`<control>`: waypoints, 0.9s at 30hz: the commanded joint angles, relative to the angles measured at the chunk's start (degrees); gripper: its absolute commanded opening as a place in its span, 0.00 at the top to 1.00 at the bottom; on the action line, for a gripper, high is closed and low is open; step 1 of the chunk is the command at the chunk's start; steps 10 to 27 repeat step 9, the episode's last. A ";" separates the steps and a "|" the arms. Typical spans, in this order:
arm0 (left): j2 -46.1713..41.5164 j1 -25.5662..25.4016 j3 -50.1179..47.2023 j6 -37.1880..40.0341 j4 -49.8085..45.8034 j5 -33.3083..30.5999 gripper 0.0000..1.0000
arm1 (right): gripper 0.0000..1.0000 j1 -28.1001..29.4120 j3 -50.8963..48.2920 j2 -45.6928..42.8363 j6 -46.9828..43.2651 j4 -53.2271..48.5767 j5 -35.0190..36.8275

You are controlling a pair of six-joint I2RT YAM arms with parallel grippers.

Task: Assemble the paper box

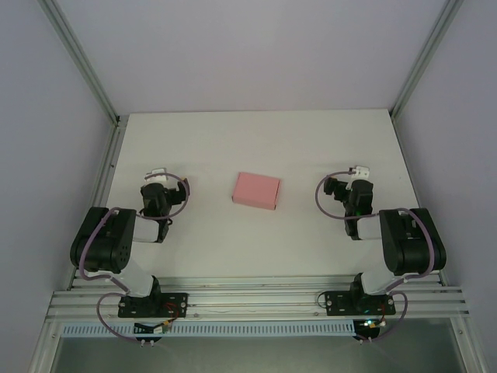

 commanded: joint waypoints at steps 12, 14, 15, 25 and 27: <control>-0.62 0.75 -0.01 -0.26 0.08 -0.06 0.00 | 0.00 -0.11 0.38 -0.11 1.12 2.83 0.22; -0.62 0.75 -0.01 -0.26 0.08 -0.06 0.00 | 0.00 -0.11 0.38 -0.11 1.12 2.83 0.22; -0.62 0.75 -0.01 -0.26 0.08 -0.06 0.00 | 0.00 -0.11 0.38 -0.11 1.12 2.83 0.22; -0.62 0.75 -0.01 -0.26 0.08 -0.06 0.00 | 0.00 -0.11 0.38 -0.11 1.12 2.83 0.22; -0.62 0.75 -0.01 -0.26 0.08 -0.06 0.00 | 0.00 -0.11 0.38 -0.11 1.12 2.83 0.22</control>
